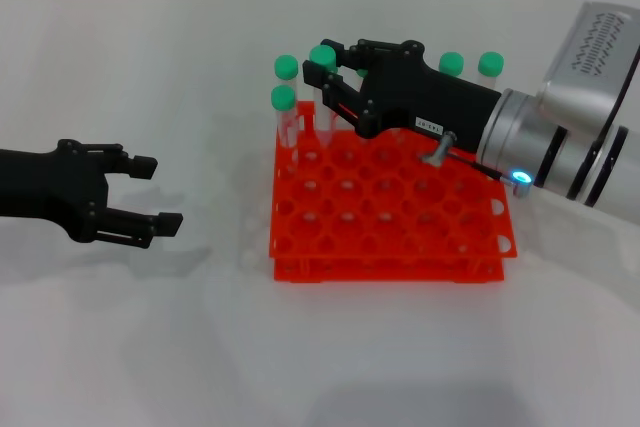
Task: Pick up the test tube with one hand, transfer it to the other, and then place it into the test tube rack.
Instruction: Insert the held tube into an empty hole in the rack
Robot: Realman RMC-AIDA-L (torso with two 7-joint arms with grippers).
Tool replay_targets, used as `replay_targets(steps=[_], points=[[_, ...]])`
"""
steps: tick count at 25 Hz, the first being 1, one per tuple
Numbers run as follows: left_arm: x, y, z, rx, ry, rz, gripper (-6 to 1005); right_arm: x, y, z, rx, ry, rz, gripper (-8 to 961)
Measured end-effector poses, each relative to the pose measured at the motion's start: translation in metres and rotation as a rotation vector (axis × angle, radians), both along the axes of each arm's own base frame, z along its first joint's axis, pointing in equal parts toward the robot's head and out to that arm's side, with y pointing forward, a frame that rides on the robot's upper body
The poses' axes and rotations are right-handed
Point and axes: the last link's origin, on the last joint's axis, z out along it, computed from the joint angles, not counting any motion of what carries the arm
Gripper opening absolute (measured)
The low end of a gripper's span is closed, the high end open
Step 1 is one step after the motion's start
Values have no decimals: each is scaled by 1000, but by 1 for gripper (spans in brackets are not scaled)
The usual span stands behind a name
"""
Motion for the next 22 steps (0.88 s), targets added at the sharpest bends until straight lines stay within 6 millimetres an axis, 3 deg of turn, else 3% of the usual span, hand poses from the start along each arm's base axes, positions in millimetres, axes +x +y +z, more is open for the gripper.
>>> replay_targets(steps=[22], points=[[-1, -2, -3, -31, 27, -6, 881, -4, 3, -3, -5, -18, 9, 265]])
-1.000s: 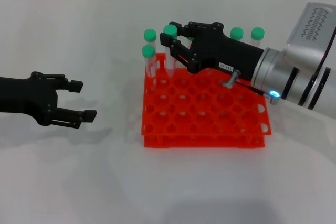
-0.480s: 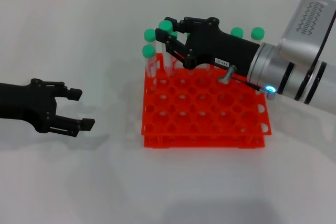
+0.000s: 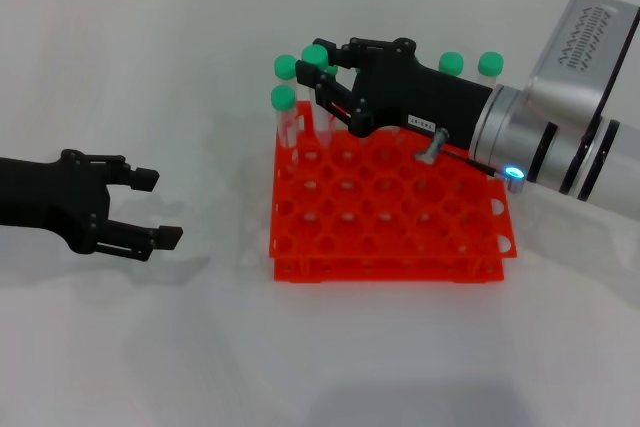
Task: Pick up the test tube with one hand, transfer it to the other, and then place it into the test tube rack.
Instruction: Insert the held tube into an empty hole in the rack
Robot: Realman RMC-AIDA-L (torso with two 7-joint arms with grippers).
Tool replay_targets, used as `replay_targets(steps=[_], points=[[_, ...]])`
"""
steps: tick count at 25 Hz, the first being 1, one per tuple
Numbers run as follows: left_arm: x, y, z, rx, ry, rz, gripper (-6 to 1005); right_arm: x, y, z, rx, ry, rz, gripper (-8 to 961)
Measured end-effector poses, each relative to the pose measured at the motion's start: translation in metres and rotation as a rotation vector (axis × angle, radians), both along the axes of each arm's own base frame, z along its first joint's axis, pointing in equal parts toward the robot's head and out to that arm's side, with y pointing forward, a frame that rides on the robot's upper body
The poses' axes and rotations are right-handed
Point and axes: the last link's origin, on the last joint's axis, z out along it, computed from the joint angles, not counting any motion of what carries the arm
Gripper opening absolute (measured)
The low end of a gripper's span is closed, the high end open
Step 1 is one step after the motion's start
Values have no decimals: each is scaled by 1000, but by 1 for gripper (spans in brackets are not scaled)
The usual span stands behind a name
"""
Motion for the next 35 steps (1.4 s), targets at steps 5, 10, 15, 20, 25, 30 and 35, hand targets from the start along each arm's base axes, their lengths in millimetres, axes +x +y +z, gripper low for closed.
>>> replay_targets(steps=[5, 10, 15, 20, 25, 30, 35], points=[[1, 0, -1, -3, -2, -1, 881, 2, -1, -1, -2, -4, -3, 265], [1, -1, -2, -4, -2, -2, 881, 6, -2, -2, -4, -16, -16, 265], [0, -1, -2, -7, -3, 0, 881, 9, -4, -6, -13, -32, -22, 265], [-1, -1, -3, -7, -7, 3, 881, 9, -5, -6, -16, -34, -24, 265], [-1, -2, -2, -4, -10, 5, 881, 9, -4, -6, -17, -32, -29, 265], [-1, -1, -2, -3, -10, 4, 881, 6, -2, -5, -12, -19, -32, 265], [-1, -1, -2, -2, -10, 4, 881, 6, 0, -3, -7, -12, -38, 265]])
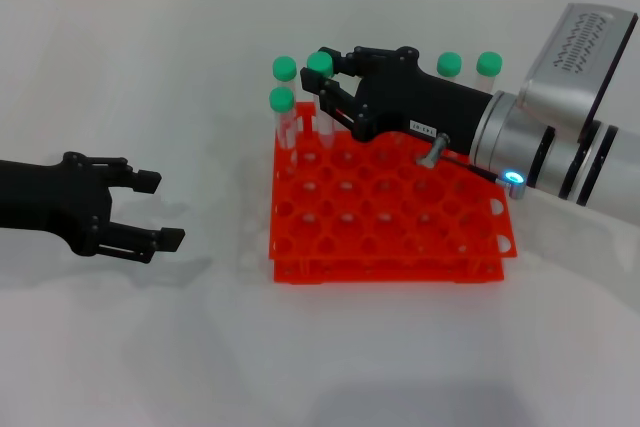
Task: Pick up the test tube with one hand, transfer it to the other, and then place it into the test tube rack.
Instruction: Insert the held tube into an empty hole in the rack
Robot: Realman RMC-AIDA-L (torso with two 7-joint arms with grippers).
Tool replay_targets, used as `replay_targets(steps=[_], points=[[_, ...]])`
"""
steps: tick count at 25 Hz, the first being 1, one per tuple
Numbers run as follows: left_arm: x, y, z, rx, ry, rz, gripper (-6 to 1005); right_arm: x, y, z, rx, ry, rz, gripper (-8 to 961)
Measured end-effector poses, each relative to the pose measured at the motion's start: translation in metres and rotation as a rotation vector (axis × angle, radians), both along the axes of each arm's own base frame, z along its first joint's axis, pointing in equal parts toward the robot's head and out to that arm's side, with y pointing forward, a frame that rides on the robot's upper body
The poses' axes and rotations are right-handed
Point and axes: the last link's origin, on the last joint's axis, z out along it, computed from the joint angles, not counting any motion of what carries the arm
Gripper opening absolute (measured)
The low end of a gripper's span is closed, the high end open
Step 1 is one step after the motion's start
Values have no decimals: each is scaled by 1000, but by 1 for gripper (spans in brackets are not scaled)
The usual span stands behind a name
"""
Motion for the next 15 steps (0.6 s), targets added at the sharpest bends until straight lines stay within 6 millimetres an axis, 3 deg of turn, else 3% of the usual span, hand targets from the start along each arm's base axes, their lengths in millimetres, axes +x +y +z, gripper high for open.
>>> replay_targets(steps=[15], points=[[0, 0, 0, 2, -3, 0, 881, 5, -1, -1, 1, -13, -18, 265]])
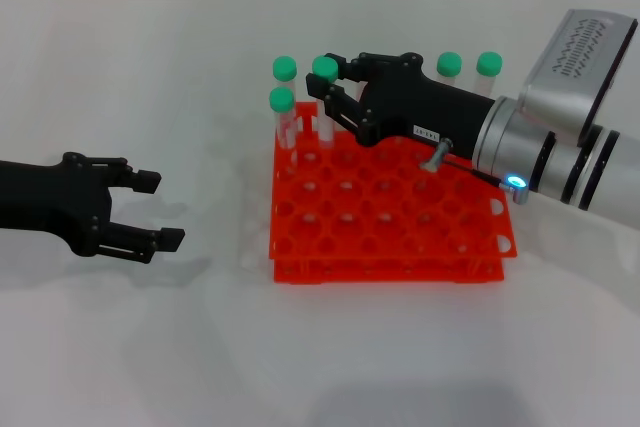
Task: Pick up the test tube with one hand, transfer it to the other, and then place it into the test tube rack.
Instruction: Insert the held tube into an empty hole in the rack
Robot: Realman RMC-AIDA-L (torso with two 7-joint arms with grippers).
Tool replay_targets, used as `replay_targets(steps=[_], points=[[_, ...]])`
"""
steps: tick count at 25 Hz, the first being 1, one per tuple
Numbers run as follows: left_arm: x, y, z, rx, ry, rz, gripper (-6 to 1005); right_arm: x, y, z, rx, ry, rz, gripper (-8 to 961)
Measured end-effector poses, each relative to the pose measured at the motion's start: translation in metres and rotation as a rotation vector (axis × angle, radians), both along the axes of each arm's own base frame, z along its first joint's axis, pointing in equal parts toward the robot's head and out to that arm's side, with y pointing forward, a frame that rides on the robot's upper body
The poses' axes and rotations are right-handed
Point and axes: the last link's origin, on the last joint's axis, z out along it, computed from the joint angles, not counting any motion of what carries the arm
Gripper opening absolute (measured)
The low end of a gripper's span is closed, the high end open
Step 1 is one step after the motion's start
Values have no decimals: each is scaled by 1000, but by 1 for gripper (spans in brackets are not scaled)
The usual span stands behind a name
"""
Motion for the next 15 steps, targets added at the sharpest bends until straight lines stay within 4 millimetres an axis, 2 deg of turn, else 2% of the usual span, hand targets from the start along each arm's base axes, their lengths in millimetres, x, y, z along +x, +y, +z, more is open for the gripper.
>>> replay_targets(steps=[15], points=[[-1, 0, 0, 4, 1, 2, 881, 7, 3, 2, 10, 1, -37, 265]])
